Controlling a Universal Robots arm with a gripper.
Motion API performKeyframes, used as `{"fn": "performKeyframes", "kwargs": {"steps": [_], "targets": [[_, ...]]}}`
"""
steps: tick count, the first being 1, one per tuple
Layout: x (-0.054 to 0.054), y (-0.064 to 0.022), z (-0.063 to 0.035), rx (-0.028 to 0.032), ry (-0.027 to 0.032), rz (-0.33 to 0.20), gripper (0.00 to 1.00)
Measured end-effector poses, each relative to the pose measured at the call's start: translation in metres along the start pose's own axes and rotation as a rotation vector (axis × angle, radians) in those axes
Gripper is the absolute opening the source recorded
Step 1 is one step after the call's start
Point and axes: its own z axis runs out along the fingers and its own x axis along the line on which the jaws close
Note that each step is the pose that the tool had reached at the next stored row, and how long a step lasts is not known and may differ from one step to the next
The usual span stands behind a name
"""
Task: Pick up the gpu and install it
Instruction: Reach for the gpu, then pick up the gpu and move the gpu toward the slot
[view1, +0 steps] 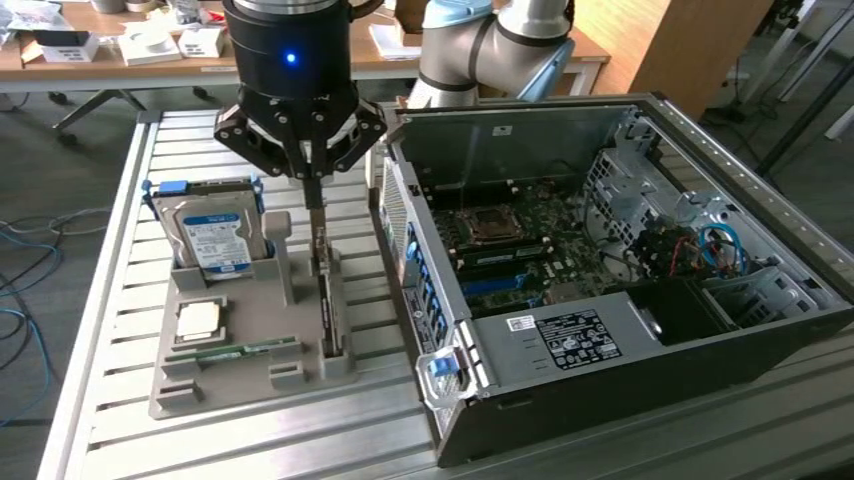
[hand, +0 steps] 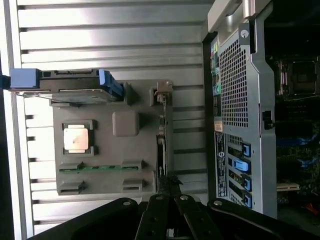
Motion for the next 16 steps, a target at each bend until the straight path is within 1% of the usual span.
{"fn": "performKeyframes", "kwargs": {"steps": [16], "targets": [[0.0, -0.0004, 0.0001, 0.0, -0.0001, 0.0, 0.11]]}}
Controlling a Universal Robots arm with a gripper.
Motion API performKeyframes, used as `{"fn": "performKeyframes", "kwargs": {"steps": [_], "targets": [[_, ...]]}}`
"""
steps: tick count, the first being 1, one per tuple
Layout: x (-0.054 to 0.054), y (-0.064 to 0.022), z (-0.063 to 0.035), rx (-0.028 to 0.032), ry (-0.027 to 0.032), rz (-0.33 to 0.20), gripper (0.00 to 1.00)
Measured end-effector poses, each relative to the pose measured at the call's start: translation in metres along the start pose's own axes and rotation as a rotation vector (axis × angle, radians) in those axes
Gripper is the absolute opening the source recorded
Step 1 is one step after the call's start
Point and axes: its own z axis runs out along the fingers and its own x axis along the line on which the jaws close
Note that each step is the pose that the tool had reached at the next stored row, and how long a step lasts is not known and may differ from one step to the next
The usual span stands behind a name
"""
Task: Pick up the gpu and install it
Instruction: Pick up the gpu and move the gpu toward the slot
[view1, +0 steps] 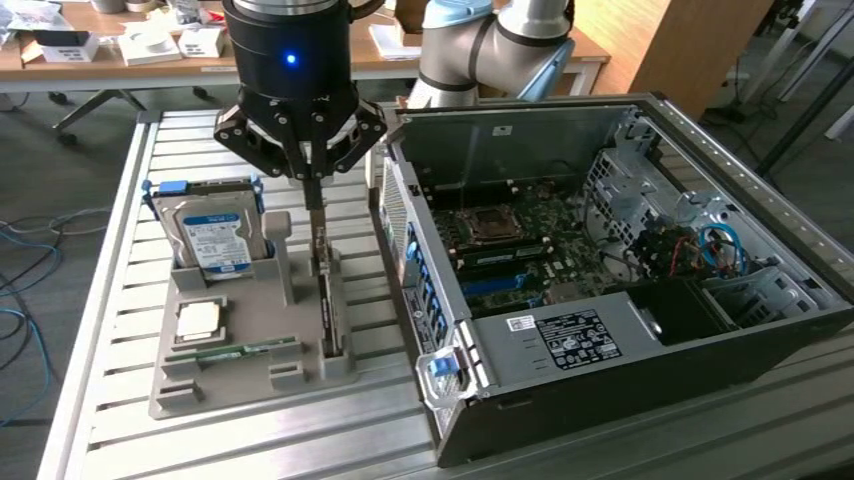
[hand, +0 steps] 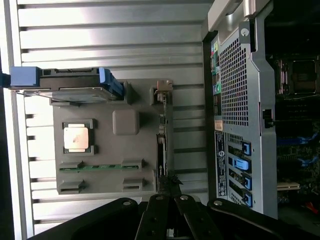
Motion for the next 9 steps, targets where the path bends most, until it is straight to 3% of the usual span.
{"fn": "performKeyframes", "kwargs": {"steps": [1, 3, 5, 8, 9], "targets": [[0.0, 0.0, 0.0, 0.0, 0.0, 0.0, 0.11], [0.0, 0.0, 0.0, 0.0, 0.0, 0.0, 0.23], [0.0, 0.0, 0.0, 0.0, 0.0, 0.0, 0.23], [0.0, 0.0, 0.0, 0.0, 0.0, 0.0, 0.41], [0.0, 0.0, 0.0, 0.0, 0.0, 0.0, 0.41]]}}
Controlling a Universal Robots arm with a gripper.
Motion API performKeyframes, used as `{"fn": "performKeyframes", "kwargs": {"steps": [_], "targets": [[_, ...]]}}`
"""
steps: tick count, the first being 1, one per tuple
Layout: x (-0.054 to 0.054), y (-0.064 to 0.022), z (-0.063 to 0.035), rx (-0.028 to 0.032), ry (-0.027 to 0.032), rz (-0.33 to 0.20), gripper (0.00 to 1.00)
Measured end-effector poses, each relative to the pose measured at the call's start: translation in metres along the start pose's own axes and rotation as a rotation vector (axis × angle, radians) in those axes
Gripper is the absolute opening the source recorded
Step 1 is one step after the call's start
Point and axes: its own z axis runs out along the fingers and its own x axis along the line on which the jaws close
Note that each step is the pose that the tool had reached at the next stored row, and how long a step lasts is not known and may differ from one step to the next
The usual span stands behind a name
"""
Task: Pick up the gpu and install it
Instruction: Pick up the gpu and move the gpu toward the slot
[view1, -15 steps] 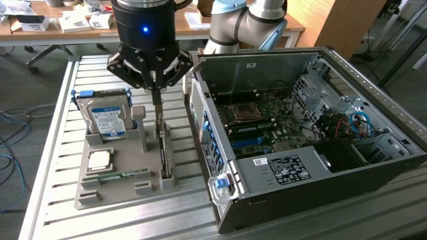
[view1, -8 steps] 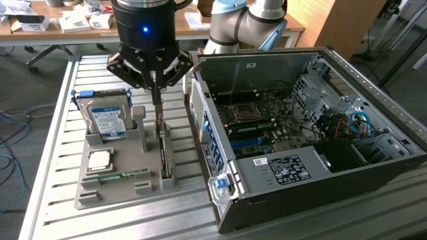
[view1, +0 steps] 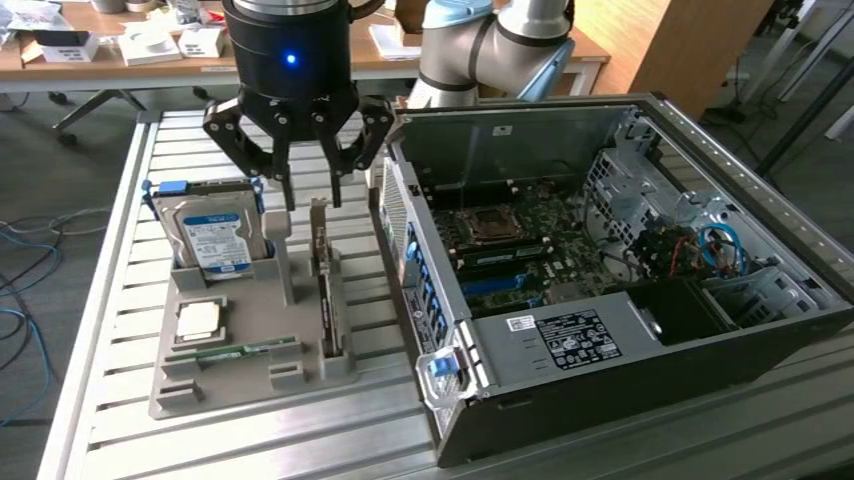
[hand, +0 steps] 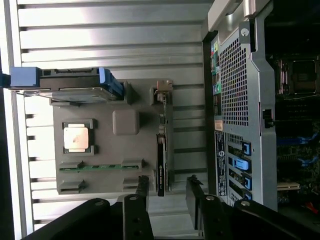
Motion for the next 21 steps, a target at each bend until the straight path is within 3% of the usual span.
{"fn": "performKeyframes", "kwargs": {"steps": [1, 4, 21], "targets": [[0.0, 0.0, 0.0, 0.0, 0.0, 0.0, 0.47], [0.0, 0.0, 0.0, 0.0001, 0.0001, 0.0, 0.47], [0.001, -0.0013, 0.0298, 0.0, 0.0, 0.0, 0.47]]}}
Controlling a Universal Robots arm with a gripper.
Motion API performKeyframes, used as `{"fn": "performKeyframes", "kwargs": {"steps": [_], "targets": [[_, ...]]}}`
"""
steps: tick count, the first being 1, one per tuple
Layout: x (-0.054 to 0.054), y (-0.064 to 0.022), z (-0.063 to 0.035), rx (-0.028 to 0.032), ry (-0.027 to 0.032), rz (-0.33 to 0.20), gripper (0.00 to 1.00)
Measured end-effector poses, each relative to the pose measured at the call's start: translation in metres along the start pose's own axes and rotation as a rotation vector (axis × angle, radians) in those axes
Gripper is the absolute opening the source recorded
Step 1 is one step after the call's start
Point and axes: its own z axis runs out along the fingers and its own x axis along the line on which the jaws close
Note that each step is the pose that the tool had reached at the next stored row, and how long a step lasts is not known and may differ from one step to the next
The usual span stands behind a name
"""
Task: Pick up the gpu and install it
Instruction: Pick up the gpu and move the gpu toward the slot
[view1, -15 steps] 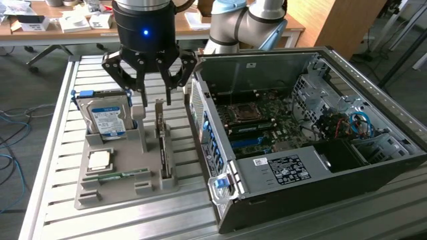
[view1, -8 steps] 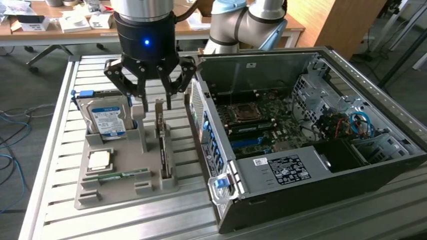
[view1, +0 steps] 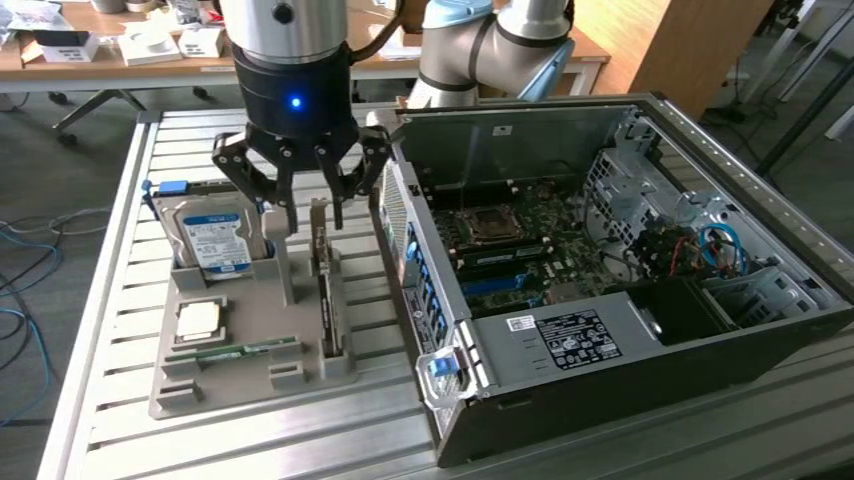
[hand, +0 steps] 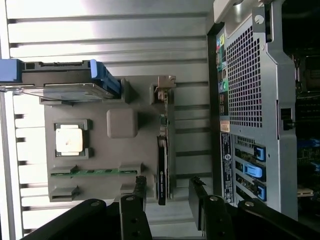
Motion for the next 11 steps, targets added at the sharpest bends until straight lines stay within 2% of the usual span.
{"fn": "performKeyframes", "kwargs": {"steps": [11], "targets": [[0.0, -0.0009, 0.0197, 0.0, 0.0, 0.0, 0.47]]}}
